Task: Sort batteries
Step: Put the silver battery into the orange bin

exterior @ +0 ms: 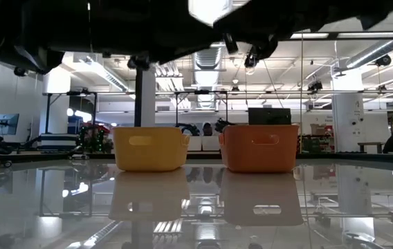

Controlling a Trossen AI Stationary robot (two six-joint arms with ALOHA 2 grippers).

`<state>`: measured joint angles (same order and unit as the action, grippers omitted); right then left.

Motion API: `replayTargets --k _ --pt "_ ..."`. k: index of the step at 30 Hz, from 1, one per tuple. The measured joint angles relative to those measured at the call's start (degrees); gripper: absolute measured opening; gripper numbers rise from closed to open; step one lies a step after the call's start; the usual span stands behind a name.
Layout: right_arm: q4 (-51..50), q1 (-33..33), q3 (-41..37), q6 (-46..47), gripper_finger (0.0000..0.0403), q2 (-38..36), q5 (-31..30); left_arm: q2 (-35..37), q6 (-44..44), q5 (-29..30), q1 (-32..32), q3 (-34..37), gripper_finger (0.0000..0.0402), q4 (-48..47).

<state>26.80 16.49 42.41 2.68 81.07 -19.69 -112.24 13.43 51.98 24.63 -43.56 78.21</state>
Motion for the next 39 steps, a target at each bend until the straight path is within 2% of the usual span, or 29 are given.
replayTargets --k 2,4,8,12,17,19,22,28,32,36,39 --pt "-10.1 -0.9 2.7 3.1 0.0050 -0.6 -3.7 0.2 0.1 8.3 1.4 0.7 0.0195 -0.2" --pt "-19.0 -2.1 5.0 7.0 0.0051 -0.6 -5.2 0.2 1.8 13.7 3.0 2.0 0.0211 -0.2" --pt "-30.2 -4.8 8.4 15.1 0.0052 1.1 -5.4 0.2 1.0 16.4 5.6 5.3 0.0226 -0.2" --pt "-38.6 -7.9 10.1 21.8 0.0052 4.9 -3.9 0.2 -5.2 16.5 7.2 8.3 0.0228 0.1" --pt "-40.7 -11.7 11.9 25.4 0.0052 10.3 9.0 0.4 -7.9 16.6 8.0 10.3 0.0228 1.0" --pt "-40.7 -12.5 13.2 26.0 0.0053 12.6 12.0 0.9 -7.8 16.6 8.0 10.7 0.0229 2.2" --pt "-43.3 -13.1 16.0 25.8 0.0053 15.7 12.6 3.2 -5.3 16.7 8.0 11.8 0.0229 4.2" --pt "-56.4 -13.3 23.4 23.7 0.0053 21.3 12.6 12.1 -1.0 16.1 8.4 15.3 0.0229 3.5" --pt "-60.8 -13.3 26.9 23.0 0.0053 24.3 12.6 18.1 -0.9 13.1 9.2 19.1 0.0229 2.1" --pt "-61.3 -13.3 28.2 22.9 0.0056 26.3 12.5 22.8 -4.0 12.2 10.3 22.4 0.0229 -0.2" --pt "-61.4 -13.2 28.5 23.3 0.0072 26.8 12.0 26.8 -11.1 7.4 10.8 24.8 0.0229 -5.6"
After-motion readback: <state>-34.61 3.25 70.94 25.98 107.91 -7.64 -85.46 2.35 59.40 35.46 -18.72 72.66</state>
